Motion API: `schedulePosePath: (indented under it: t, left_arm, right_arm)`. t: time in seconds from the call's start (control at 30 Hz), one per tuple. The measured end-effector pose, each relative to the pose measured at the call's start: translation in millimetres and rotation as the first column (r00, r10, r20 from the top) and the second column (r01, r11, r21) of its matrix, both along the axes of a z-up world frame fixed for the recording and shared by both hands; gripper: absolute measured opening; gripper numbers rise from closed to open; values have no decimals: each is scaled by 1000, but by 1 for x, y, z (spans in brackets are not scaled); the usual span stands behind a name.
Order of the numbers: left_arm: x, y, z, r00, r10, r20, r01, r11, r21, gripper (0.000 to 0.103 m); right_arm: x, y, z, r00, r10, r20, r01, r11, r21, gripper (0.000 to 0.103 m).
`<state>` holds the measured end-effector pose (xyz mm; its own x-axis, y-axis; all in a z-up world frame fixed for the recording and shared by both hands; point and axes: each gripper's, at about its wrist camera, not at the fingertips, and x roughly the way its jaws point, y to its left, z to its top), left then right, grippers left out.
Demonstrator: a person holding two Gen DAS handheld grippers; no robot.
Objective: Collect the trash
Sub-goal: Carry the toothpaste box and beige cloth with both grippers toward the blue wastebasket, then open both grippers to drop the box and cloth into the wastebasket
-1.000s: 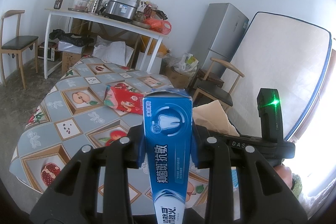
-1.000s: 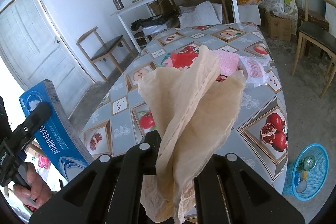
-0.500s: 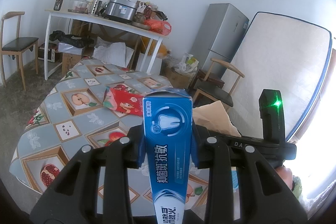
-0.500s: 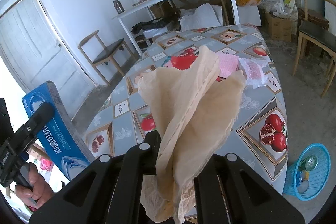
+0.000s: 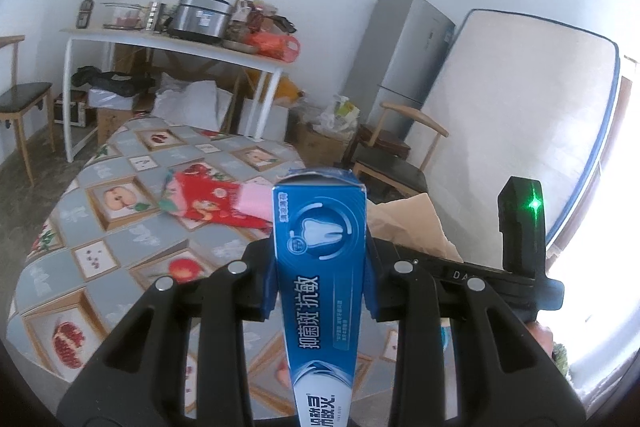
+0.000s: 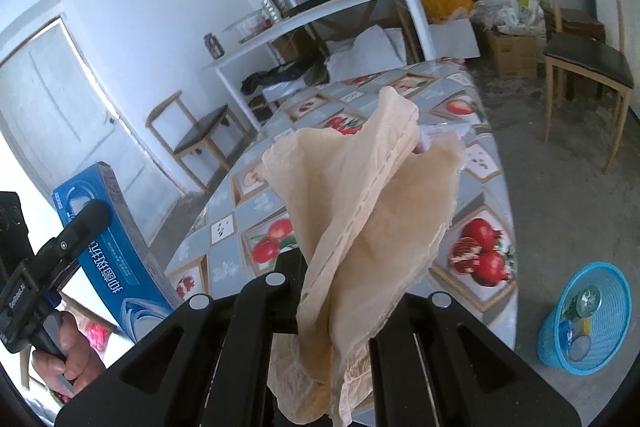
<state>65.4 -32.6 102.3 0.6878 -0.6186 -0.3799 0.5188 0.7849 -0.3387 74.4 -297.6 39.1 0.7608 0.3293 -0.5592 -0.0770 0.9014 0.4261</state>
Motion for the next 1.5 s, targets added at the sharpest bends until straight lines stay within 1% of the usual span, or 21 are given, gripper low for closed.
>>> schedulePosePath:
  t: [0.17,0.3,0.4,0.47,0.5,0.53,0.57,0.63,0.77,0.87,0.97,1.07,1.13,1.17,1.2,1.23,1.27,1.3,1.33,1.4,1.5]
  left_arm:
    - [3,-42,7,995,-96,-6,96,995,0,31]
    - [16,-92,11,975,-221,-35,220,975,-28,31]
    - [25,-137,8,943,-324,-79,321,946,-54,31]
    - [32,-172,4,911,-395,-121,389,919,-69,31]
    - [35,-193,1,892,-430,-143,423,903,-75,31]
    - [36,-206,-2,880,-449,-156,442,894,-76,31]
    - [39,-231,-7,862,-475,-178,470,879,-73,31]
    - [42,-268,-18,837,-505,-211,504,862,-62,31]
    - [52,-332,-52,805,-514,-298,527,849,-41,31]
    - [62,-378,-82,795,-496,-350,524,852,-18,31]
    - [71,-423,-111,785,-477,-395,522,853,6,31]
    - [79,-469,-141,773,-459,-439,525,850,37,31]
    - [82,-501,-159,765,-455,-456,539,840,66,31]
    - [83,-514,-167,767,-449,-459,539,838,80,31]
    - [85,-526,-176,770,-441,-462,538,837,99,34]
    - [87,-534,-182,770,-433,-468,540,833,118,41]
    - [91,-545,-194,774,-411,-481,538,828,158,58]
    - [96,-553,-205,780,-381,-497,529,825,198,66]
    - [100,-557,-213,778,-361,-514,524,824,215,66]
    - [103,-554,-221,763,-354,-541,529,823,208,66]
    - [104,-536,-218,752,-368,-547,538,822,187,66]
  right_arm:
    - [-25,-47,0,994,-106,24,106,994,28,6]
    - [-64,-99,1,964,-262,42,261,965,23,6]
    - [-96,-143,-6,920,-390,29,390,921,14,6]
    - [-114,-170,-16,888,-460,6,460,888,13,6]
    - [-125,-187,-25,865,-501,-15,502,865,14,6]
    - [-132,-199,-33,849,-527,-32,528,849,19,6]
    - [-138,-210,-41,834,-549,-51,551,834,27,6]
    - [-148,-236,-65,802,-588,-107,596,801,54,6]
    - [-154,-282,-120,751,-617,-235,654,744,138,6]
    - [-151,-305,-154,727,-616,-303,679,711,182,6]
    - [-142,-332,-190,702,-607,-371,699,688,196,6]
    - [-132,-352,-215,680,-604,-416,715,672,194,6]
    - [-128,-372,-233,664,-604,-440,727,659,192,6]
    - [-125,-381,-241,654,-608,-450,736,649,193,6]
    - [-122,-395,-253,645,-608,-464,742,642,190,6]
    - [-115,-403,-264,639,-602,-479,744,642,186,9]
    - [-108,-411,-276,629,-597,-498,749,637,183,9]
    - [-103,-422,-296,621,-584,-523,752,632,187,10]
    - [-95,-428,-310,622,-566,-541,744,642,184,13]
    - [-77,-435,-341,587,-546,-598,737,666,115,24]
    - [-61,-434,-372,567,-525,-635,702,711,39,28]
